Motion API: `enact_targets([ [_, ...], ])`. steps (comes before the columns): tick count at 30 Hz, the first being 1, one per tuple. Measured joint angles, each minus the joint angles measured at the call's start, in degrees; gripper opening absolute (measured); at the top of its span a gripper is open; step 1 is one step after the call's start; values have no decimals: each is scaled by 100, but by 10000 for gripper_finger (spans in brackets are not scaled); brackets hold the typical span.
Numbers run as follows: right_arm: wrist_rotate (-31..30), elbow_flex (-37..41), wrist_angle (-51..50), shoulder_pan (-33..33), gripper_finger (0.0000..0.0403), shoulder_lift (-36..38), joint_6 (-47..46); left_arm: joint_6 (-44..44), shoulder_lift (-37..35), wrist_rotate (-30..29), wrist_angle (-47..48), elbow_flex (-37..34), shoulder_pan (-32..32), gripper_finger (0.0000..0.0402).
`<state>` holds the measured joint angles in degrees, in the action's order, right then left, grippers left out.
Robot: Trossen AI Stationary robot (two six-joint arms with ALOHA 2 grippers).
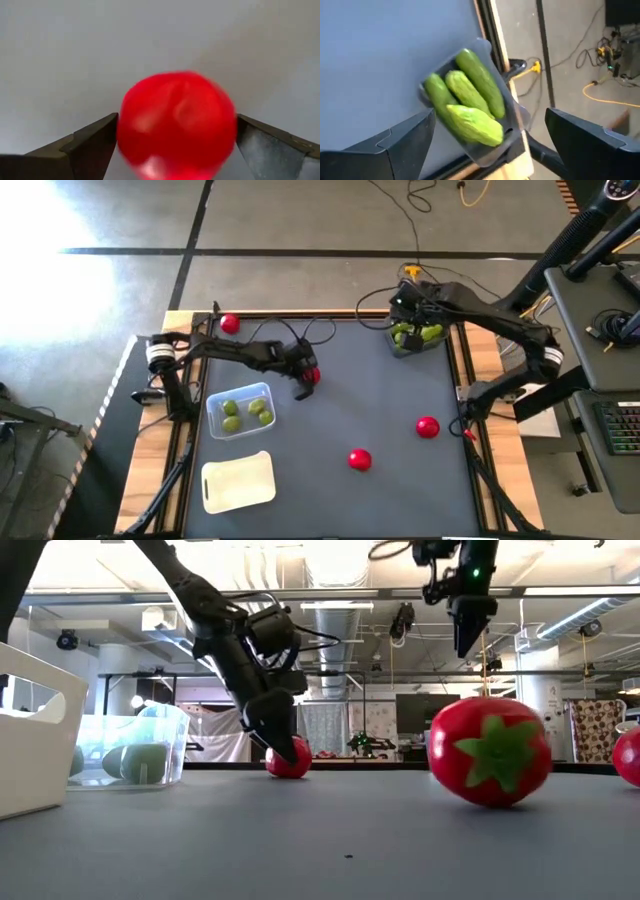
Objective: Sort produce into baskets
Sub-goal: Put the tomato into the white bin
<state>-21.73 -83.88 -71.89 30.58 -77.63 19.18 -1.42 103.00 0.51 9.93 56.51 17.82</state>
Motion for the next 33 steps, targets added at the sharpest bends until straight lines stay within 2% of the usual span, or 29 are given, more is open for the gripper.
enact_targets([
  [5,718,7,-123,-485,368,153,-191,364,132,0,-232,2,-195,346],
  [10,880,9,-221,-1205,368,128,-589,607,40,-156,-185,2,-489,273],
  [13,1088,9,-210,-1776,368,60,-961,796,-344,-157,-73,-2,-833,272],
  [16,1437,11,-111,-2505,368,-62,-1532,911,-1093,-239,266,-2,-1366,272],
  [20,1447,13,198,-3640,368,-400,-2087,1255,-2277,-950,1107,-1,-2401,272],
  [24,1298,6,916,-4546,368,-932,-2993,2260,-3087,-1690,1996,0,-3709,272],
  [28,1178,-26,1607,-5104,368,-1508,-3820,3726,-3290,-2159,2594,0,-5264,271],
  [33,1159,-24,1719,-5510,368,-2101,-4942,5513,-2976,-2746,2737,0,-7008,271],
])
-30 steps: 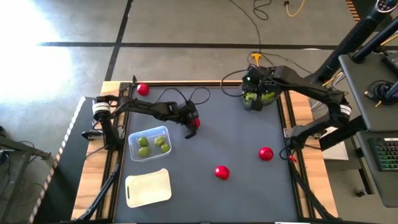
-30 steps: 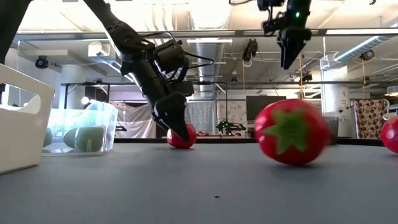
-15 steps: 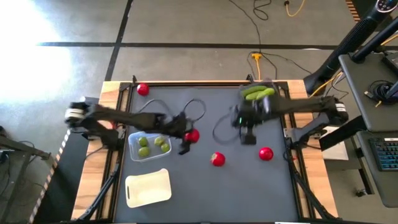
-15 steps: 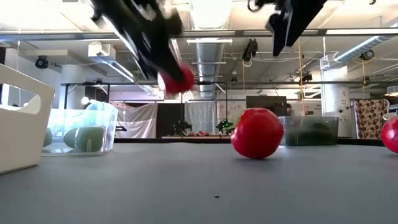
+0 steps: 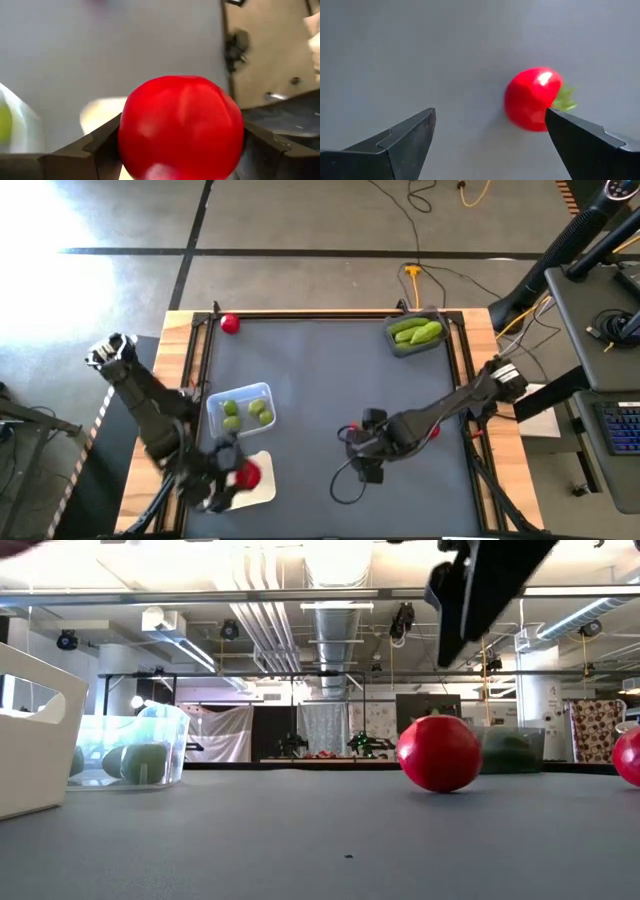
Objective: Sort produce into baskets
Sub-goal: Put the tomato into the white bin
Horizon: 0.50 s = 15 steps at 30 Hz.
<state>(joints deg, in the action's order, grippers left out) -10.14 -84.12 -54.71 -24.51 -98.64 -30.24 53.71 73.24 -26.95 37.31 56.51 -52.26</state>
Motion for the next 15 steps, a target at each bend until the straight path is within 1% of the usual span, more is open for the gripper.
enact_targets([
  [2,5,0,86,-132,368,-101,-228,623,191,-69,31,-2,-449,271],
  [5,10,0,205,-257,368,-169,-534,1296,506,-89,344,-2,-795,271],
  [7,17,0,284,-298,368,-172,-766,1595,744,-77,663,-7,-823,271],
  [10,1,-91,195,-343,368,-156,-1095,1780,1100,82,788,-7,-738,273],
  [12,-2,-239,24,-374,368,-156,-1249,1788,1345,229,704,-7,-673,287],
  [15,11,-544,-308,-408,368,-150,-1302,1788,1638,364,616,-9,-606,323],
])
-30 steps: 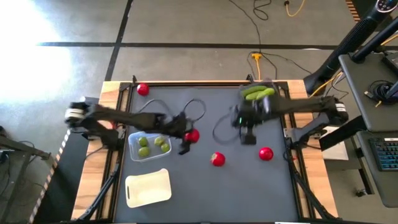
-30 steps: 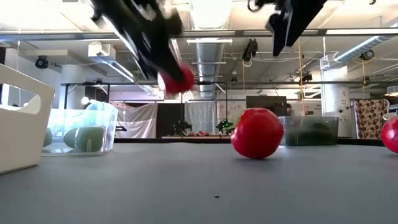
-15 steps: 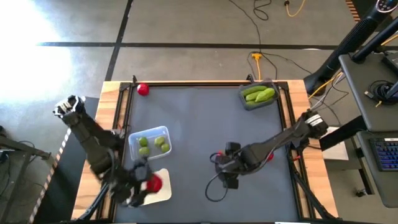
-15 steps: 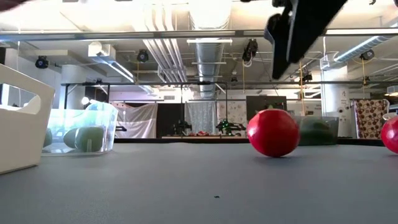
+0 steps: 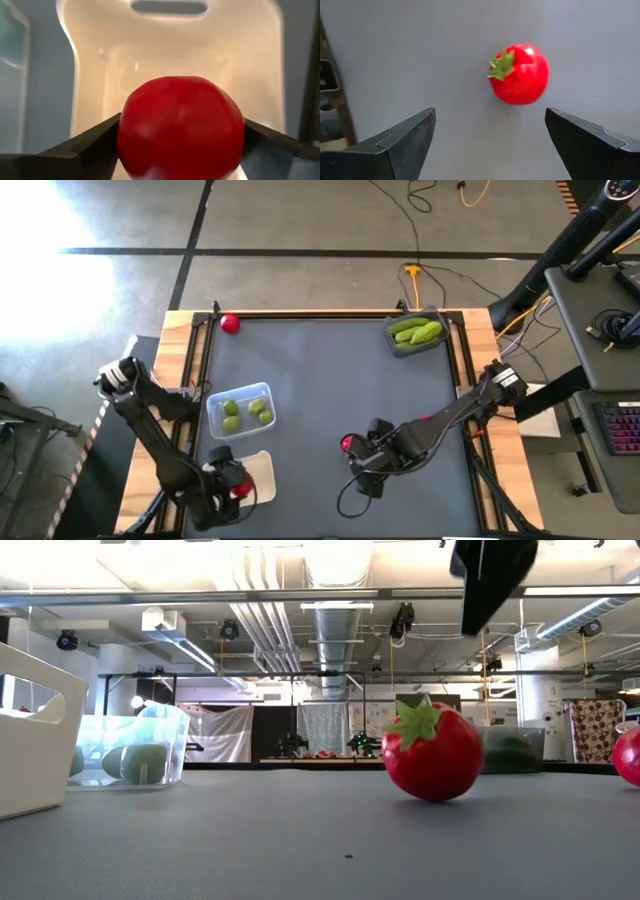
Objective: Sort produce into baskets
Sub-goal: Put the tomato into the white bin
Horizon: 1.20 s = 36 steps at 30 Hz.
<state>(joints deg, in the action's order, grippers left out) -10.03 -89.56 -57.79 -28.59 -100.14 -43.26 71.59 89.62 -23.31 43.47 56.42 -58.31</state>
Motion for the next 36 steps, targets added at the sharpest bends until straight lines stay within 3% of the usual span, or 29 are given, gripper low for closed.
enact_targets([
  [6,-28,-827,-780,10,368,-2,-7,-44,277,359,-15,2,104,374],
  [12,-51,-1822,-2033,-5,368,26,-282,-267,-210,322,94,258,534,383],
  [16,-58,-2277,-2707,-72,368,40,-305,-1134,-468,-183,42,736,1229,383],
  [19,-66,-2419,-2870,-184,368,72,-279,-2203,-385,-157,-307,1110,2006,383],
  [23,-65,-2400,-2900,-457,368,145,-481,-3562,134,131,-1287,1436,2908,383],
  [27,-51,-2389,-2951,-942,368,170,-888,-4585,842,213,-2489,1730,3401,384],
  [36,-132,-2382,-3068,-1955,368,181,-2305,-5380,2353,105,-2992,2736,3995,383],
])
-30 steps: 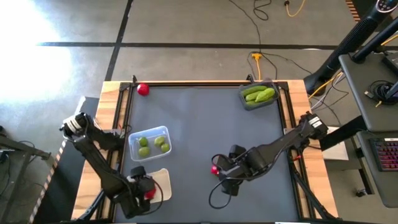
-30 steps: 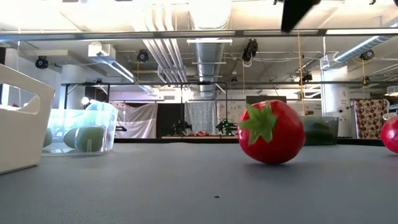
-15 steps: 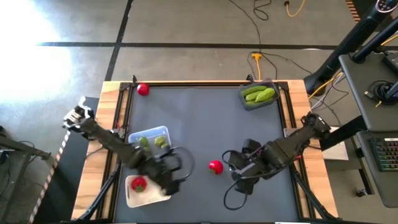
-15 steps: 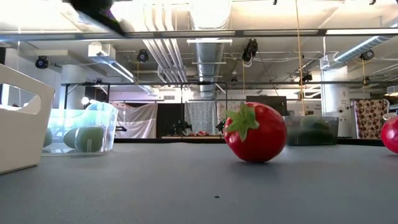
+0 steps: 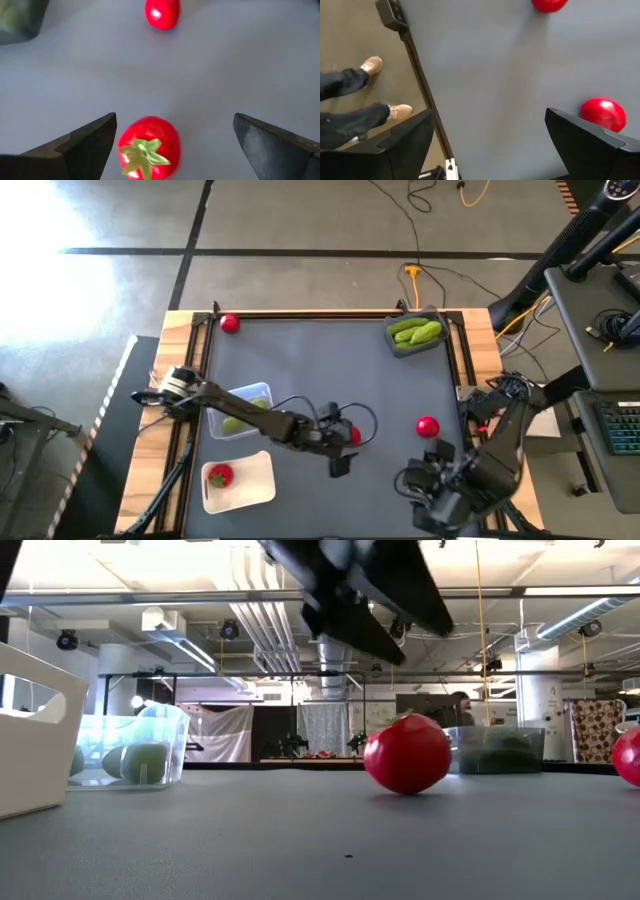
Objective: Sort produce into baskets
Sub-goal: Put the tomato into the white bin
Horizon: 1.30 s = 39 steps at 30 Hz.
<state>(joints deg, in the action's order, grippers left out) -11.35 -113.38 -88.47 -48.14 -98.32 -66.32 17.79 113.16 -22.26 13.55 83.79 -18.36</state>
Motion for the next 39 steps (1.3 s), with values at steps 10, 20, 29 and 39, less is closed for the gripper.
enact_targets([
  [10,-374,2,-6,-201,368,0,-575,-189,1062,229,-51,501,229,379],
  [20,-580,17,2,-197,368,0,-506,9,1394,247,-384,540,215,364],
  [29,-826,28,2,-171,368,0,-267,314,1241,227,82,505,91,266],
  [39,-1361,60,88,207,368,0,622,1503,-597,-308,2828,447,-1141,266],
])
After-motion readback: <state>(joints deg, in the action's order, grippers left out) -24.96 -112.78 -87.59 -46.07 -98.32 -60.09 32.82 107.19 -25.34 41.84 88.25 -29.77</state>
